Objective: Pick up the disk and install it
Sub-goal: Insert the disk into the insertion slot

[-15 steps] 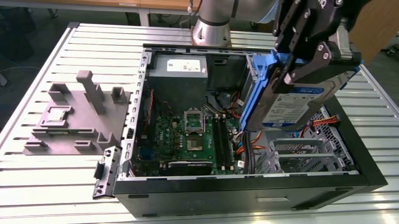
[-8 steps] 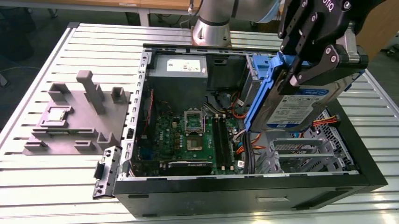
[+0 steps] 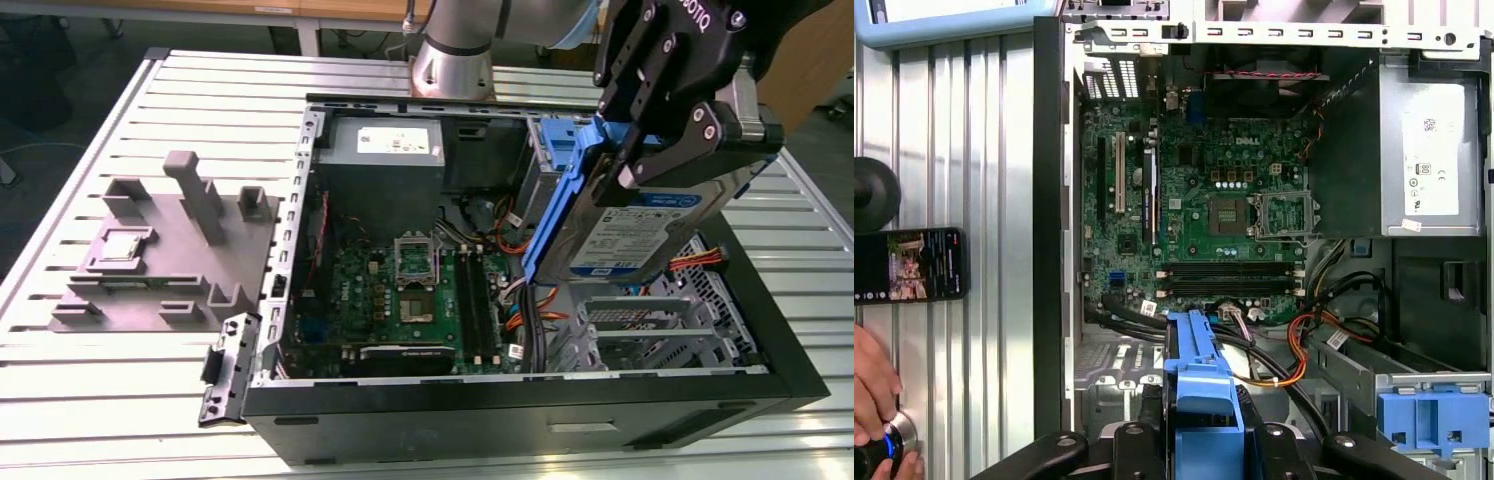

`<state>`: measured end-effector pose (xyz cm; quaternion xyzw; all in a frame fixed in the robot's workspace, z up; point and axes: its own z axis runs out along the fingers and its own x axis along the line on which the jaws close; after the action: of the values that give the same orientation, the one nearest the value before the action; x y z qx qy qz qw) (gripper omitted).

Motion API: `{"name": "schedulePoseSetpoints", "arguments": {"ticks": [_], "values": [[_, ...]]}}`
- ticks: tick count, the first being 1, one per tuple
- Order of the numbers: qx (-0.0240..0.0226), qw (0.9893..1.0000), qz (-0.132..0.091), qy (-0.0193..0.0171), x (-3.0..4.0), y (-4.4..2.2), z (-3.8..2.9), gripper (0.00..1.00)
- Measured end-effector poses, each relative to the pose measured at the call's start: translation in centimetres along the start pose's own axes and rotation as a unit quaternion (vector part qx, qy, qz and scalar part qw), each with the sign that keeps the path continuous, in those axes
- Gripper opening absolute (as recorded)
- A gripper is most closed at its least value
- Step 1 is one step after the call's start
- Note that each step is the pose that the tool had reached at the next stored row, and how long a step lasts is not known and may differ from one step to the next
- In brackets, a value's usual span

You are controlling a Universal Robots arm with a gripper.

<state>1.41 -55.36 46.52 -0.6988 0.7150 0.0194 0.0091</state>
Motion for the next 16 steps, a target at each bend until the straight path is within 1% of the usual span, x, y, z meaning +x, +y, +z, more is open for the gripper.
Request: {"name": "schedulePoseSetpoints", "arguments": {"ticks": [4, 5, 8, 11, 14, 16], "values": [[0.0000, 1.0000, 0.000, 0.0000, 0.00, 0.00, 0.01, 0.36], [0.0000, 1.0000, 0.000, 0.0000, 0.00, -0.07, 0.01, 0.36], [0.0000, 1.0000, -0.001, 0.0000, -0.01, -0.57, 0.02, 0.36], [-0.0001, 1.0000, -0.002, -0.0001, 0.03, -0.83, 0.04, 0.36], [-0.0001, 1.0000, -0.002, 0.0000, 0.26, -0.91, 0.14, 0.36], [-0.0001, 1.0000, -0.002, 0.0001, 0.28, -0.91, 0.17, 0.36]]}}
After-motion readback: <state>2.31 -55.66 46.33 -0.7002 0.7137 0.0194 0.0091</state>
